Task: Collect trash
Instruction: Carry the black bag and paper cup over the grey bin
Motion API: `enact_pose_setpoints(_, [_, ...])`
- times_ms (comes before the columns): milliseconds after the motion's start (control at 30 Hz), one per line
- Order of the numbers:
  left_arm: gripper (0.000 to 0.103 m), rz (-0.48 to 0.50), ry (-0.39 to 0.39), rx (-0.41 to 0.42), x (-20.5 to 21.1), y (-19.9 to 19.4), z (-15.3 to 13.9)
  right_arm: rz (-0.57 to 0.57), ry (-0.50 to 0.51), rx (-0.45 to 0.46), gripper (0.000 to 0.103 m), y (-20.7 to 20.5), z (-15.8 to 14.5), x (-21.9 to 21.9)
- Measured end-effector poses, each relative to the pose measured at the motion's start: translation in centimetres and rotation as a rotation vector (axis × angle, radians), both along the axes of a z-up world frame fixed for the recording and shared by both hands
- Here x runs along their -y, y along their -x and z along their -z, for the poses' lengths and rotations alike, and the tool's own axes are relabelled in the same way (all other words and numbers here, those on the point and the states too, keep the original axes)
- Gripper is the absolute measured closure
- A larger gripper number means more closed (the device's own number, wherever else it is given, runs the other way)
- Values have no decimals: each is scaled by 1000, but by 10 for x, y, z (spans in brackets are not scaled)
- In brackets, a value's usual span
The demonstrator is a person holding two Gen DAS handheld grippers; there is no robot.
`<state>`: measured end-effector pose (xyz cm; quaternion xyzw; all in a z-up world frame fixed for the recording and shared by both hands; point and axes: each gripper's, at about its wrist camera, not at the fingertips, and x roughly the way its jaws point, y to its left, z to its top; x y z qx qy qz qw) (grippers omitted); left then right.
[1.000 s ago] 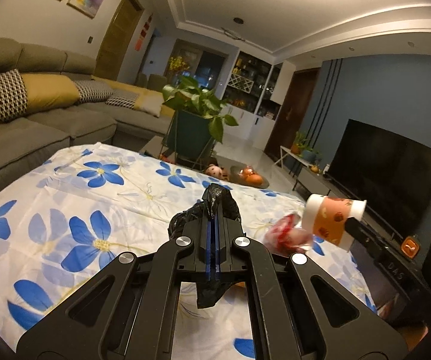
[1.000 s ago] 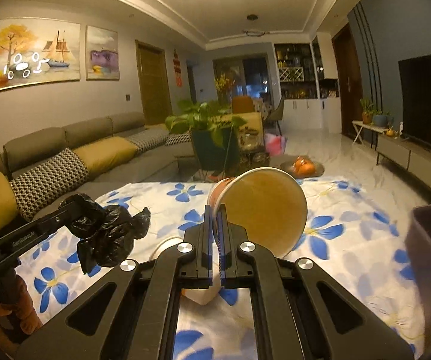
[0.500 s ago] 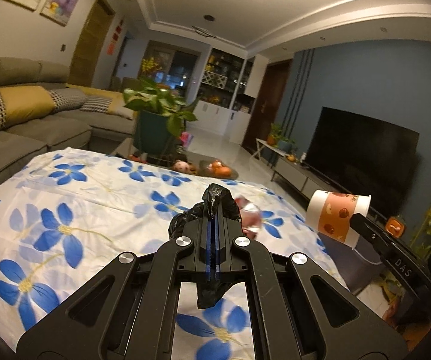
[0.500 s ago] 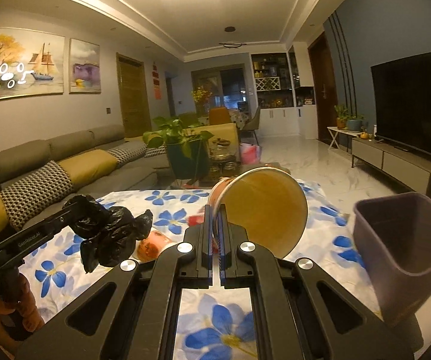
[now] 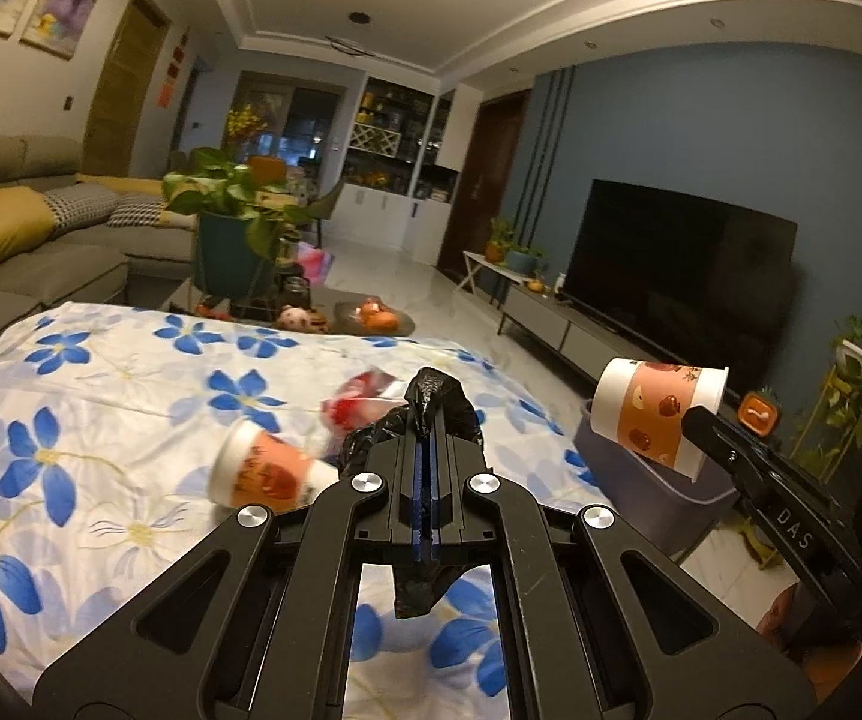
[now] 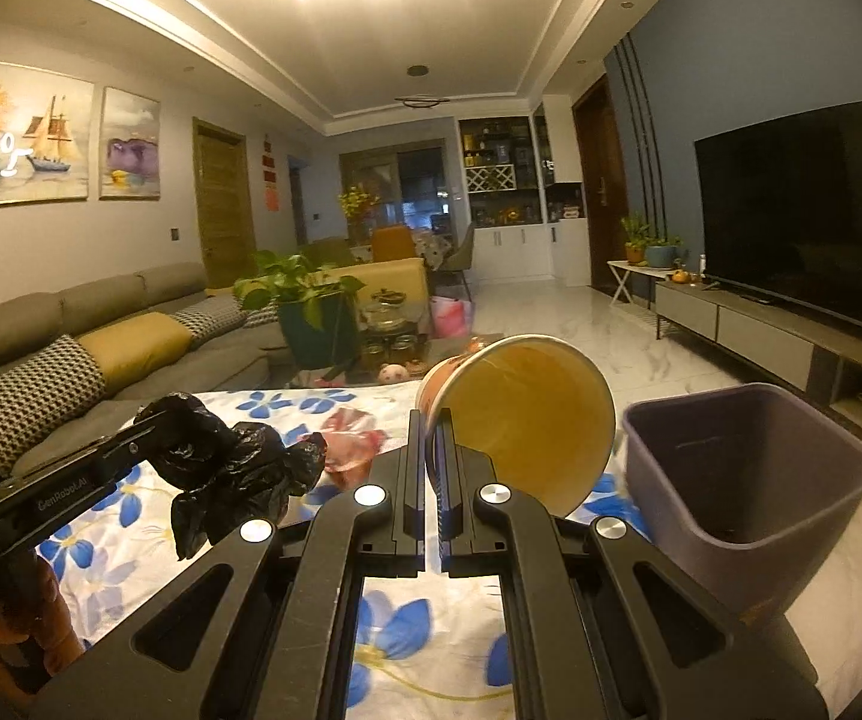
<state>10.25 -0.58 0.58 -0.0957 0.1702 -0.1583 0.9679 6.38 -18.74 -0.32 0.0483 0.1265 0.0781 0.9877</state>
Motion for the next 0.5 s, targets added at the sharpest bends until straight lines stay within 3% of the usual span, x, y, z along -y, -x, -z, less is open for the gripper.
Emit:
enact_pose_setpoints(200, [103, 62, -17, 10, 34, -13, -4, 71, 12, 8, 99, 1, 2, 24])
enact_pose_setpoints(500, [103, 210, -47, 35, 115, -47, -12, 310, 73, 44, 99, -8, 4, 92])
